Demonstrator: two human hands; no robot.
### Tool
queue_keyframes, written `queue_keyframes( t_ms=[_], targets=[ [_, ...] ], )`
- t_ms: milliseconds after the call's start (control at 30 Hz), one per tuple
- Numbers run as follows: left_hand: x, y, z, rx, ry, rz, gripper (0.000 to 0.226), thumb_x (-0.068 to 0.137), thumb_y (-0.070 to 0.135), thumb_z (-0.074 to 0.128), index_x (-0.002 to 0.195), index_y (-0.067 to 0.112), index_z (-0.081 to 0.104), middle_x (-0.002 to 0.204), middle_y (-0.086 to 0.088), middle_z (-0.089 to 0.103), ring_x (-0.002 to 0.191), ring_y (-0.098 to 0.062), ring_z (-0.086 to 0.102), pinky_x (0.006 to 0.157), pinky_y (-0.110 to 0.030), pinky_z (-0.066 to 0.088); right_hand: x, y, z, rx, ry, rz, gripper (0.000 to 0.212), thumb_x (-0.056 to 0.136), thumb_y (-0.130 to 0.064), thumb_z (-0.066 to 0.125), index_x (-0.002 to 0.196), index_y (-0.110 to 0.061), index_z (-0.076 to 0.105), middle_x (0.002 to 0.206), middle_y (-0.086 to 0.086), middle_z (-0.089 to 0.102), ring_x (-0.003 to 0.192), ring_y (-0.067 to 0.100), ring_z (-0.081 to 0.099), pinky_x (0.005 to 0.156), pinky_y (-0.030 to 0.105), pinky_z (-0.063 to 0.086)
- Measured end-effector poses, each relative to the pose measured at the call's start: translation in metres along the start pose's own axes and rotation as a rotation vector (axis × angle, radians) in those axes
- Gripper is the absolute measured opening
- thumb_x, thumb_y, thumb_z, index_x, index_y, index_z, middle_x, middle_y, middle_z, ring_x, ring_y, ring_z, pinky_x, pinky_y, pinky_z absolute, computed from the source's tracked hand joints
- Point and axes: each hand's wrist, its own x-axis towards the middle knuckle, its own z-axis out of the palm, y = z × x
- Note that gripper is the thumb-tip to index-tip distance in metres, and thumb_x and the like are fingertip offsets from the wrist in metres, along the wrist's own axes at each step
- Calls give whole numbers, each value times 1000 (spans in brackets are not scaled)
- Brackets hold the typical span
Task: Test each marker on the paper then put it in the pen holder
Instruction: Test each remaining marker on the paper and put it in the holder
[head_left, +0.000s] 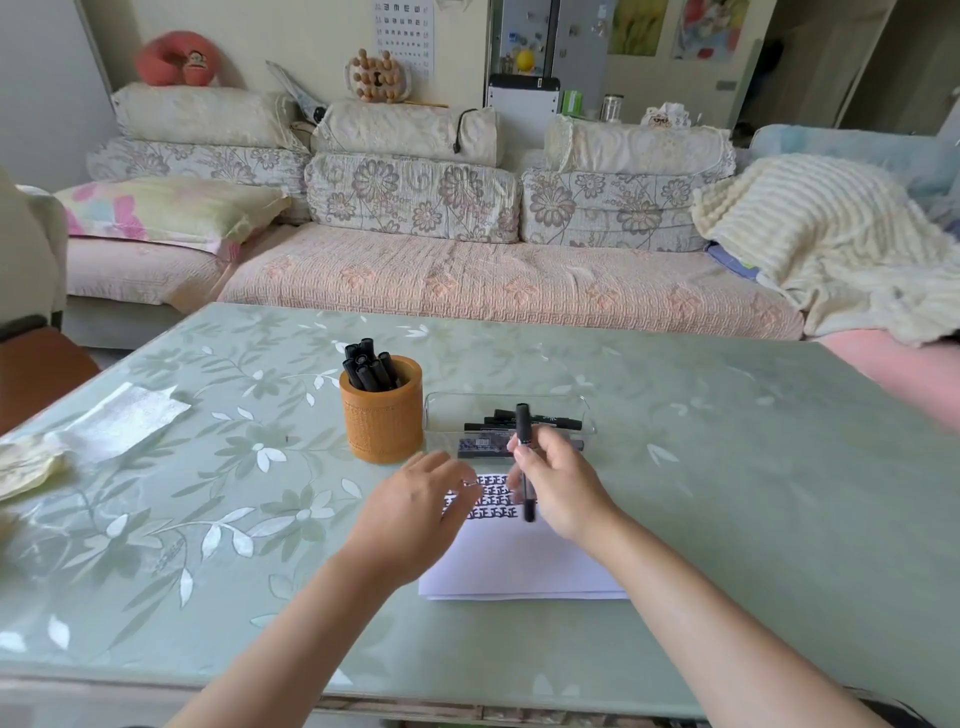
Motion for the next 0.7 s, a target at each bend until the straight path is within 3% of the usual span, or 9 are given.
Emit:
queue_keyframes(
  t_ms=[133, 300, 400, 500, 567, 700],
  targets=[
    [3, -10, 1, -16, 51, -6, 30, 96, 32, 42, 119, 18, 54, 105, 7, 54, 98, -13, 53, 77, -30, 49, 3, 9, -7, -470, -97, -66, 16, 100, -38, 45, 105, -34, 59, 69, -11, 56, 67, 14, 51, 65, 32, 41],
    [9, -13, 4, 38, 8, 137, 37, 96, 16, 49, 133, 15, 52, 125, 3, 54, 111, -18, 50, 92, -25, 43, 6, 10, -11, -696, -185, -160, 27, 103, -37, 38, 116, -29, 60, 106, -6, 61, 100, 19, 57, 83, 37, 45],
    [9, -17, 10, 66, -64, 163, 34, 95, 23, 52, 129, 20, 55, 119, 6, 58, 103, -16, 53, 82, -27, 48, 8, 14, -12, -727, -229, -211, 25, 103, -34, 41, 116, -25, 60, 112, -4, 61, 104, 19, 57, 83, 35, 42],
    [12, -21, 16, 72, -106, 168, 24, 93, 29, 57, 116, 22, 61, 98, 7, 61, 89, -16, 55, 70, -30, 50, 8, 20, -13, -780, -264, -272, 23, 103, -34, 42, 115, -26, 60, 109, -4, 66, 101, 20, 58, 81, 35, 43],
    [14, -22, 17, 89, -108, 197, 20, 93, 33, 52, 104, 21, 64, 86, 7, 60, 80, -16, 53, 64, -31, 48, 7, 21, -14, -801, -271, -321, 22, 102, -33, 43, 113, -25, 61, 103, -3, 66, 97, 21, 57, 79, 36, 43],
    [21, -24, 18, 108, -117, 212, 32, 96, 40, 40, 94, 19, 64, 77, 7, 56, 73, -15, 50, 59, -29, 45, 13, 24, -17, -810, -236, -416, 24, 101, -32, 49, 115, -20, 64, 92, 0, 63, 90, 25, 58, 78, 40, 46]
  ],
)
